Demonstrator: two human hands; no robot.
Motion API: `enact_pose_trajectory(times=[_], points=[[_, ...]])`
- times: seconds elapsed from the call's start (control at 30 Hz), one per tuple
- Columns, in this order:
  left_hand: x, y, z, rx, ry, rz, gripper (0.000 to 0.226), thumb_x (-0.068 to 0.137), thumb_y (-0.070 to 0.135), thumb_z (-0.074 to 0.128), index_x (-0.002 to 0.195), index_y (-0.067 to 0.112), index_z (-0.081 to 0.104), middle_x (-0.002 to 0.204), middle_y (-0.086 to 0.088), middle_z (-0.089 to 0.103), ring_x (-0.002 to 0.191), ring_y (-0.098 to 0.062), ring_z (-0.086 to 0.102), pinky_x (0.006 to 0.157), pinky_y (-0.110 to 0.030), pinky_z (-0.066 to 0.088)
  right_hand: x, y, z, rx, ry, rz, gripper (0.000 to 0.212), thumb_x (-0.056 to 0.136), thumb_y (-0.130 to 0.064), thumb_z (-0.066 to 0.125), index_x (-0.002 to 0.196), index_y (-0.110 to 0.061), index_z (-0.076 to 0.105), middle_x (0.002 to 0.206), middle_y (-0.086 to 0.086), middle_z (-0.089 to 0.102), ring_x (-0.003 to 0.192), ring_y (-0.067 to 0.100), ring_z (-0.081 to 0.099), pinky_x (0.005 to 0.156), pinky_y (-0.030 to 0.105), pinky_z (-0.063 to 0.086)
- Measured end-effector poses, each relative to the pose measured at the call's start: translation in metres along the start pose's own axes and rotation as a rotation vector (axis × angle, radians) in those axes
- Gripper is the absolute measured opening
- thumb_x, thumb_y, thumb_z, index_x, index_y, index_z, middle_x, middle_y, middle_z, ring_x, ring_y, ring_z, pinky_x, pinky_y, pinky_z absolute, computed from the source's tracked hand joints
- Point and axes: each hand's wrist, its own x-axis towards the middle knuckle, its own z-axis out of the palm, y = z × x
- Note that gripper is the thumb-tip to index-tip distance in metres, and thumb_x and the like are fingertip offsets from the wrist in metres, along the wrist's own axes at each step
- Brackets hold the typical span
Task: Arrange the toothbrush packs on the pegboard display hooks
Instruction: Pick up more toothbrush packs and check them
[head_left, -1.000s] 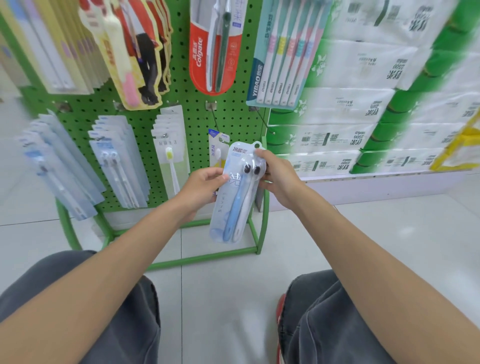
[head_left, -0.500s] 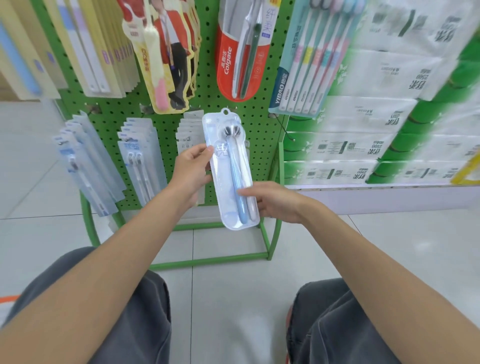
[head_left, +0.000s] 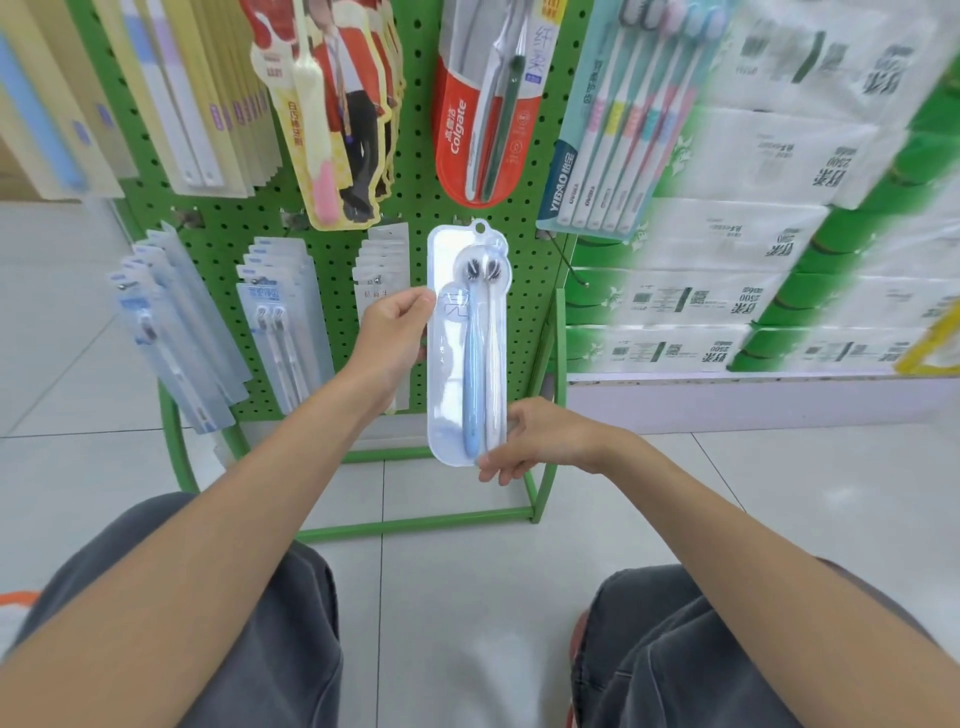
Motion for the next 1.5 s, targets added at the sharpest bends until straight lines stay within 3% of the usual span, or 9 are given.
enact_pose_trajectory(times=[0.1, 0.23, 0.43, 0.63, 0.9, 1.03, 1.2, 1.33, 1.5], points=[[-0.006, 0.003, 0.001, 0.071, -0.073, 0.096, 0.05, 0.091, 0.058, 0.053, 0.104, 0.011, 0.066, 0.093, -0.001, 0.058, 0.086, -0.015, 0.053, 0.084, -0.033, 0.043, 0.002, 0.002, 0.01, -0.173, 0.2, -0.063, 0.023, 0.082, -0.015, 0.073, 0.099, -0.012, 0.058, 0.079, 0.005, 0.076, 0.07, 0.018, 0.07, 0.069, 0.035, 0.059], [-0.01, 0.008, 0.0, 0.138, -0.092, 0.208, 0.048, 0.084, 0.057, 0.064, 0.083, 0.01, 0.056, 0.072, -0.001, 0.035, 0.061, -0.011, 0.034, 0.057, -0.019, 0.032, 0.003, 0.002, 0.018, -0.36, 0.395, -0.186, 0.039, 0.077, -0.019, 0.063, 0.114, -0.017, 0.051, 0.071, 0.001, 0.066, 0.071, 0.024, 0.066, 0.068, 0.044, 0.056], [-0.02, 0.008, 0.007, 0.306, -0.156, 0.193, 0.025, 0.081, 0.038, 0.077, 0.087, 0.032, 0.053, 0.091, 0.009, 0.055, 0.081, -0.001, 0.053, 0.064, -0.004, 0.04, 0.006, 0.006, 0.039, -0.672, 0.367, -0.274, 0.091, 0.084, -0.027, 0.061, 0.154, -0.025, 0.003, 0.064, -0.011, 0.049, 0.066, 0.02, 0.054, 0.062, 0.035, 0.047], [-0.015, 0.011, 0.001, 0.062, -0.192, 0.054, 0.02, 0.1, 0.019, 0.053, 0.117, 0.025, 0.062, 0.104, 0.002, 0.071, 0.095, -0.021, 0.068, 0.089, -0.048, 0.056, 0.007, 0.006, 0.035, -0.319, 0.366, -0.25, 0.111, 0.07, -0.057, 0.078, 0.15, -0.049, 0.002, 0.086, -0.009, 0.061, 0.068, 0.004, 0.058, 0.075, 0.031, 0.052], [-0.011, 0.007, -0.002, -0.119, -0.242, -0.111, 0.026, 0.105, 0.023, 0.042, 0.117, 0.01, 0.062, 0.106, -0.008, 0.074, 0.097, -0.023, 0.071, 0.087, -0.042, 0.055, 0.011, 0.003, 0.014, -0.073, 0.53, -0.212, 0.105, 0.071, -0.045, 0.084, 0.15, -0.037, 0.015, 0.078, 0.005, 0.061, 0.068, 0.015, 0.06, 0.073, 0.04, 0.055], [-0.011, 0.001, 0.001, -0.123, -0.339, -0.226, 0.026, 0.104, 0.026, 0.042, 0.114, 0.012, 0.062, 0.111, -0.013, 0.073, 0.1, -0.028, 0.071, 0.09, -0.047, 0.054, 0.01, 0.0, 0.002, 0.248, 0.444, -0.061, 0.103, 0.078, -0.028, 0.081, 0.154, -0.026, 0.012, 0.085, 0.004, 0.059, 0.066, 0.01, 0.054, 0.059, 0.022, 0.043], [-0.014, -0.007, 0.009, -0.046, -0.459, -0.357, 0.032, 0.104, 0.033, 0.038, 0.115, 0.014, 0.062, 0.116, -0.016, 0.07, 0.109, -0.033, 0.066, 0.095, -0.046, 0.051, 0.008, -0.007, -0.02, 0.608, 0.421, -0.067, 0.065, 0.087, -0.009, 0.07, 0.142, -0.012, 0.037, 0.106, 0.005, 0.071, 0.078, 0.016, 0.066, 0.071, 0.029, 0.053], [-0.017, -0.008, 0.014, -0.024, -0.495, -0.371, 0.032, 0.104, 0.031, 0.037, 0.113, 0.015, 0.063, 0.115, -0.014, 0.071, 0.102, -0.028, 0.068, 0.092, -0.042, 0.052, -0.002, -0.018, -0.038, 0.7, 0.499, -0.158, 0.009, 0.094, -0.011, 0.059, 0.102, -0.01, 0.062, 0.083, -0.002, 0.072, 0.075, 0.013, 0.066, 0.07, 0.025, 0.052], [-0.018, -0.007, 0.015, -0.04, -0.53, -0.385, 0.035, 0.104, 0.031, 0.034, 0.117, 0.015, 0.061, 0.117, -0.013, 0.07, 0.107, -0.03, 0.067, 0.093, -0.044, 0.051, -0.002, -0.02, -0.047, 0.707, 0.519, -0.142, 0.012, 0.095, -0.019, 0.058, 0.098, -0.011, 0.066, 0.097, 0.007, 0.071, 0.09, 0.021, 0.064, 0.083, 0.031, 0.049]])
